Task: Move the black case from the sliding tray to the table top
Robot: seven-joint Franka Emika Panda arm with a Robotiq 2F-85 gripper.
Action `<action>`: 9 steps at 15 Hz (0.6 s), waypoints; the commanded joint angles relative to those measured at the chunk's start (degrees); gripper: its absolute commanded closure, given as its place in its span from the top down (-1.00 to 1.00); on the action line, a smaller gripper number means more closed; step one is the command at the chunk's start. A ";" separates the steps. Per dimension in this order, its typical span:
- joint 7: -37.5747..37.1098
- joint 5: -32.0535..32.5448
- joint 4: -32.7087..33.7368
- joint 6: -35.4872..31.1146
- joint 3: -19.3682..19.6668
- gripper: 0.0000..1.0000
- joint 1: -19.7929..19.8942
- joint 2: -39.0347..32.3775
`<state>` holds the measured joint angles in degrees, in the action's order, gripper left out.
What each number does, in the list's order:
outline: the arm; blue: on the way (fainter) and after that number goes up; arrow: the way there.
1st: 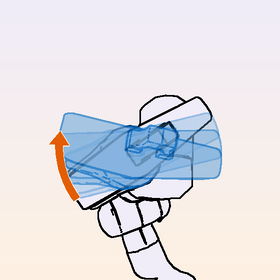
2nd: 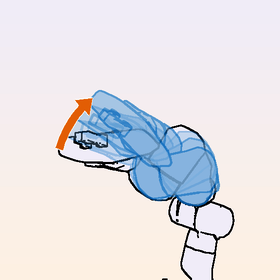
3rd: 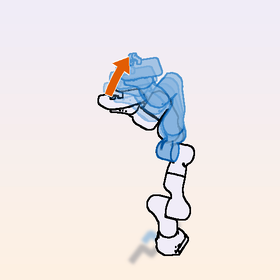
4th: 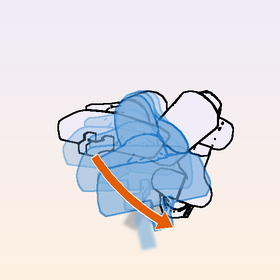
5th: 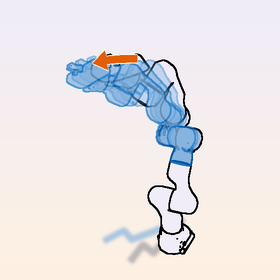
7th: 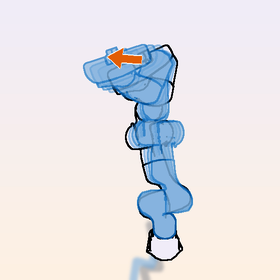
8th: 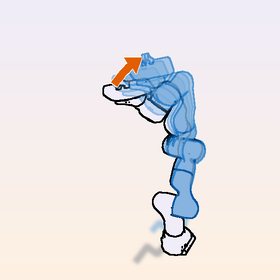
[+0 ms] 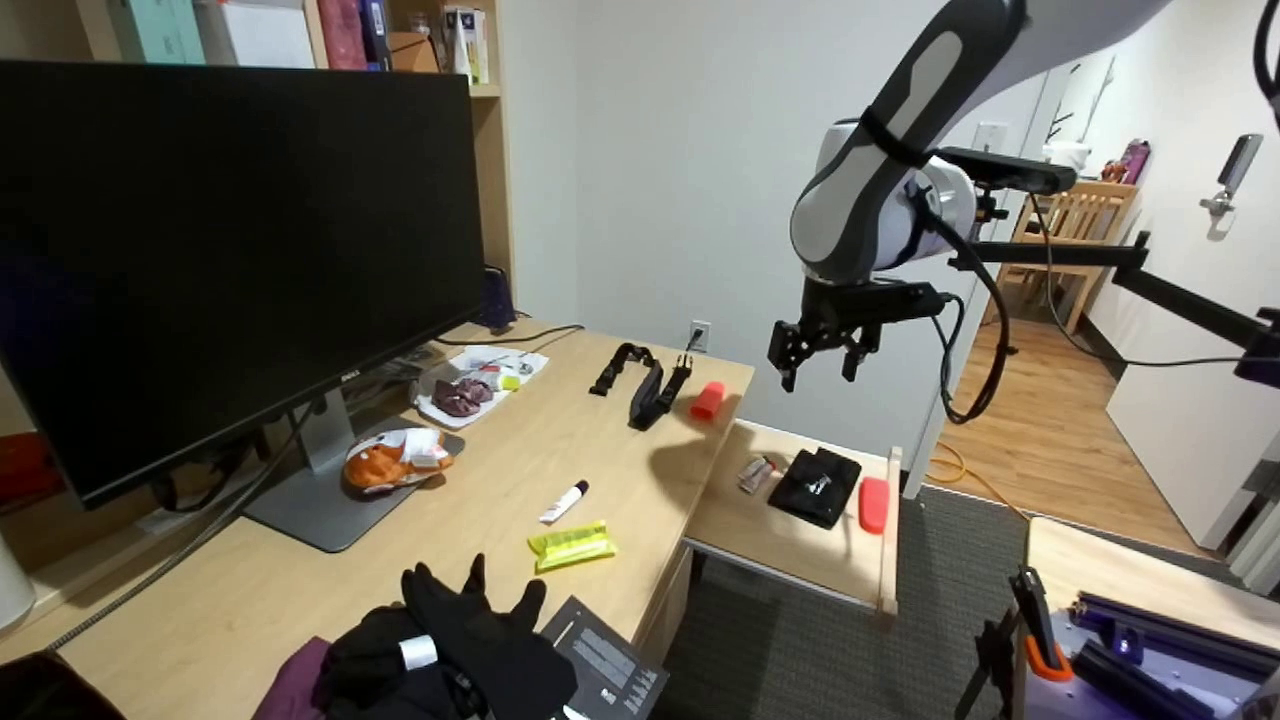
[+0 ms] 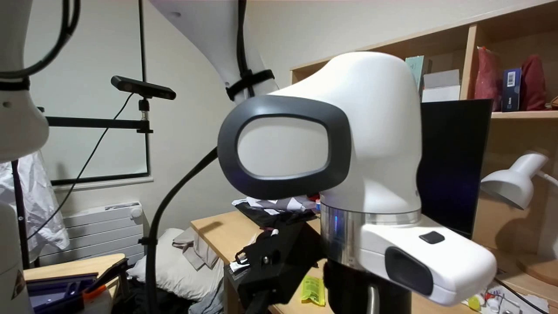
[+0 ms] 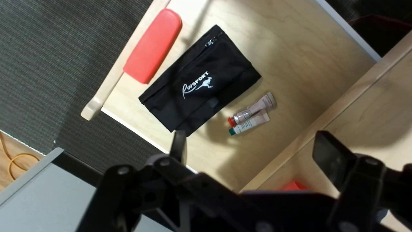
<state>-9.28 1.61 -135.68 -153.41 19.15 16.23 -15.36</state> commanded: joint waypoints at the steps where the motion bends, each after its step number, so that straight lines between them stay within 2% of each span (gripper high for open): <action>1: 0.02 -0.05 0.04 0.11 0.21 1.00 -0.22 0.20; 3: 0.23 -0.10 0.02 -0.86 0.06 1.00 -0.22 0.23; 5: -1.93 -5.96 0.95 -4.54 -1.53 1.00 0.82 -2.02; 9: -11.07 -12.67 8.89 -2.29 -1.29 1.00 -0.26 -10.01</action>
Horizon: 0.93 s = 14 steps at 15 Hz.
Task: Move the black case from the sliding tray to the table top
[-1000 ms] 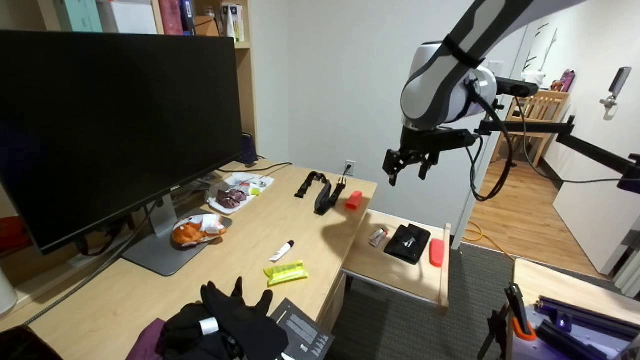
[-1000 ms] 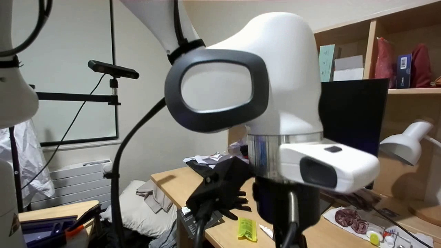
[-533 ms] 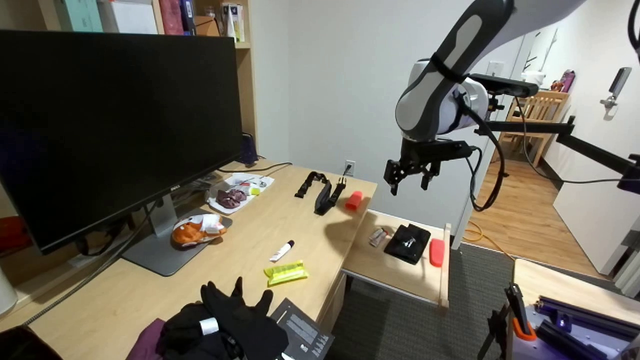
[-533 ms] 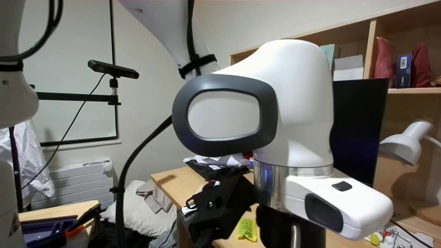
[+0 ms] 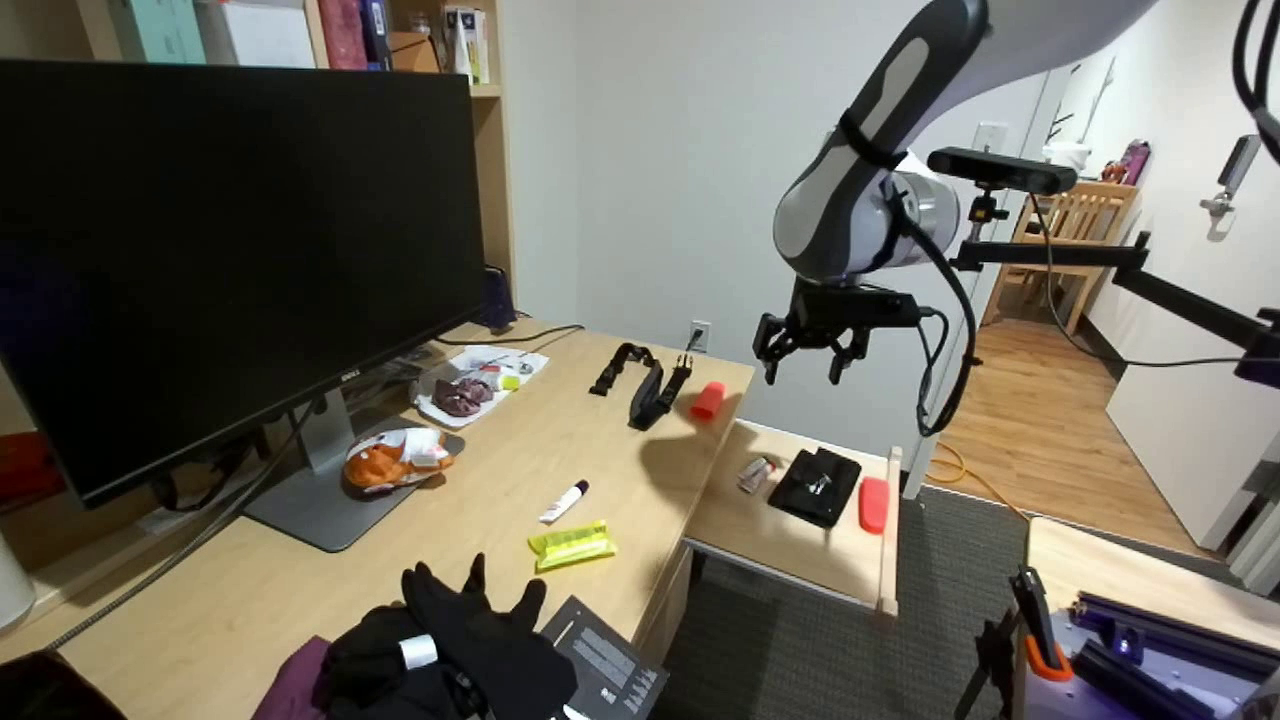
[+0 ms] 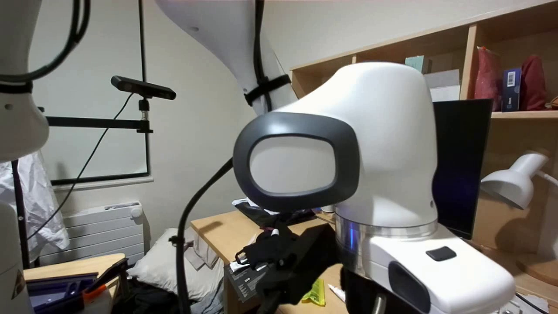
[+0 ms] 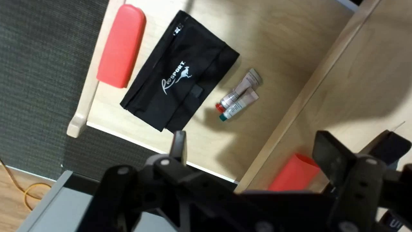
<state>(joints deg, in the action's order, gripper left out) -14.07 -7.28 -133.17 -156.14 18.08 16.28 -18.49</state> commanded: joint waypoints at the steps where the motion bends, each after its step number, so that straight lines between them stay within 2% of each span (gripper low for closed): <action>1: -8.65 -4.69 8.31 0.24 0.11 1.00 -0.55 -9.14; 4: -14.51 -5.23 13.52 1.00 1.50 1.00 -1.12 -15.43; 8: -16.04 -4.78 16.02 -0.78 3.15 1.00 -0.56 -21.91; 14: -9.48 -10.66 18.25 -1.60 -3.50 1.00 6.84 -26.03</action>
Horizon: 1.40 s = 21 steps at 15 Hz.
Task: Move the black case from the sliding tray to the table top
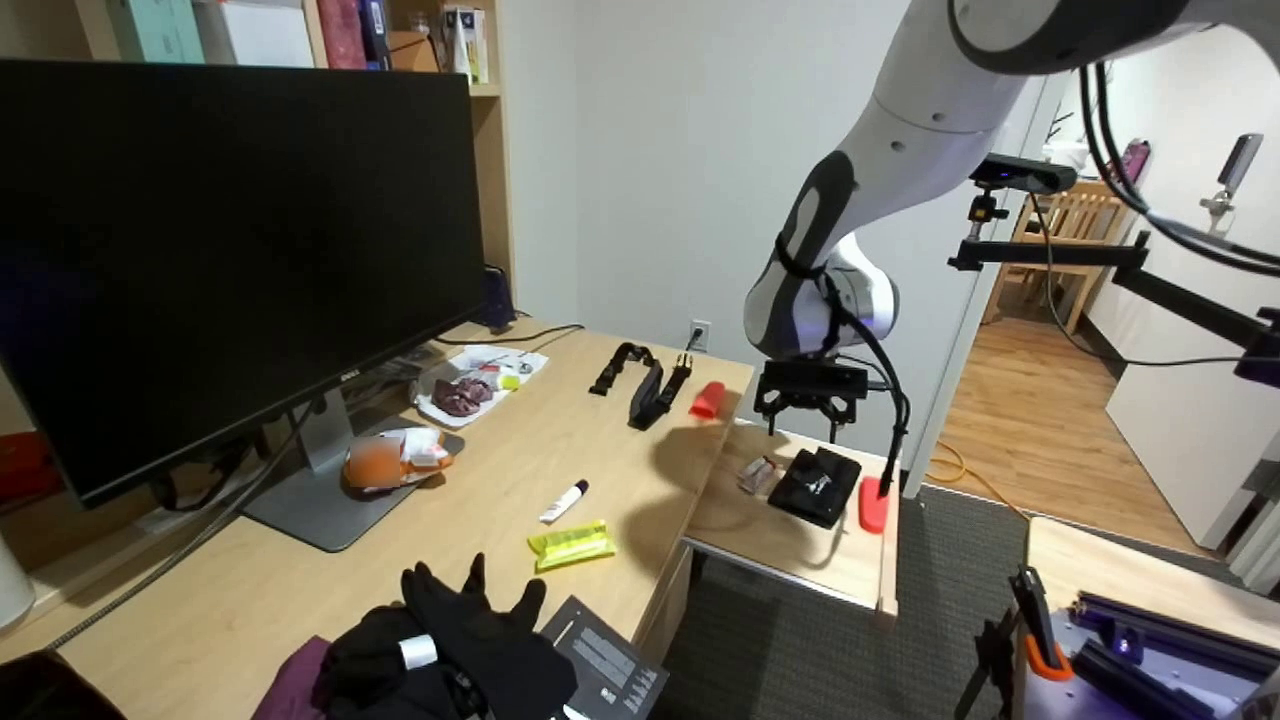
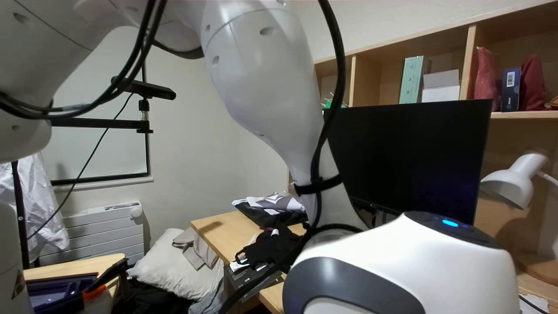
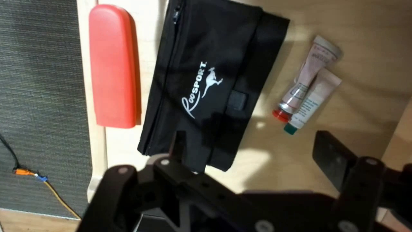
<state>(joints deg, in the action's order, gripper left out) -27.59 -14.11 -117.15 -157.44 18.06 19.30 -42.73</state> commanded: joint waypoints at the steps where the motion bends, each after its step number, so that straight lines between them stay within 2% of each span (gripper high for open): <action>1: 4.76 -4.97 2.75 -0.52 -4.47 1.00 4.96 -2.42; 6: 10.63 -10.15 5.60 -2.52 -9.93 1.00 10.95 -4.76; 8: 11.95 -10.76 6.67 -2.23 -10.36 1.00 11.82 -5.82; 12: 13.04 -10.42 7.01 -0.95 -10.15 1.00 12.30 -6.51; 13: 10.78 -9.97 6.47 -0.78 -8.46 1.00 10.37 -6.20; 15: 11.05 -9.93 6.48 -0.79 -8.49 1.00 10.42 -6.45; 16: 11.70 -10.21 6.34 -0.40 -9.12 1.00 11.05 -5.99; 17: 13.99 -11.34 6.80 -2.25 -11.33 1.00 13.10 -6.19; 21: 13.11 -11.39 8.92 -1.27 -11.72 1.00 12.70 -7.87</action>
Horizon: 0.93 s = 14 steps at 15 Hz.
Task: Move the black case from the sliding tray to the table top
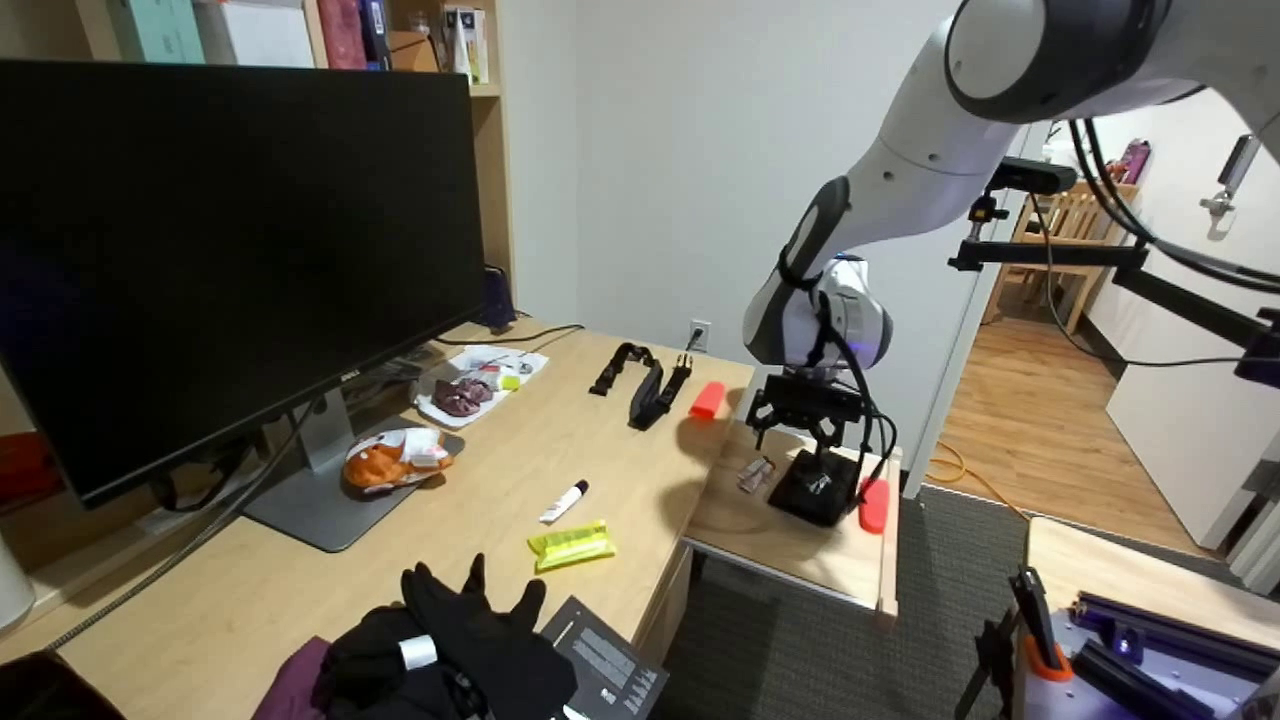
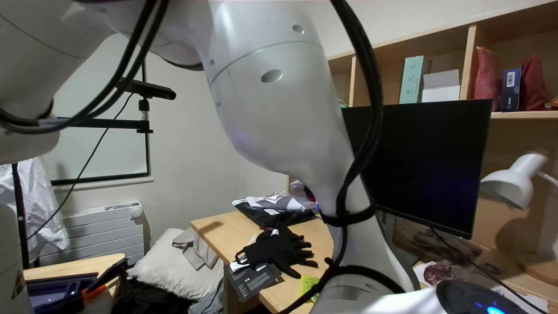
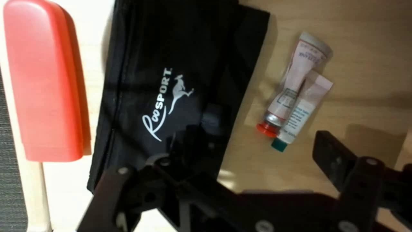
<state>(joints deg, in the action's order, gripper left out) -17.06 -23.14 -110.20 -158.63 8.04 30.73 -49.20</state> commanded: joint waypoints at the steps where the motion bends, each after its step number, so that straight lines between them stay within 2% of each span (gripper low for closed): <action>1: 2.57 -2.59 2.32 -0.21 -2.06 1.00 1.31 -1.68; 10: 1.09 -3.93 8.08 -0.13 -2.69 1.00 0.59 -7.54; 12: 1.08 -3.66 8.52 -0.10 -2.33 0.47 0.42 -8.11; 14: 1.21 -3.66 8.98 -0.14 -2.39 0.21 0.53 -8.31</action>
<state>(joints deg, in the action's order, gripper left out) -17.06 -25.29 -103.06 -158.62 6.13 30.73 -56.11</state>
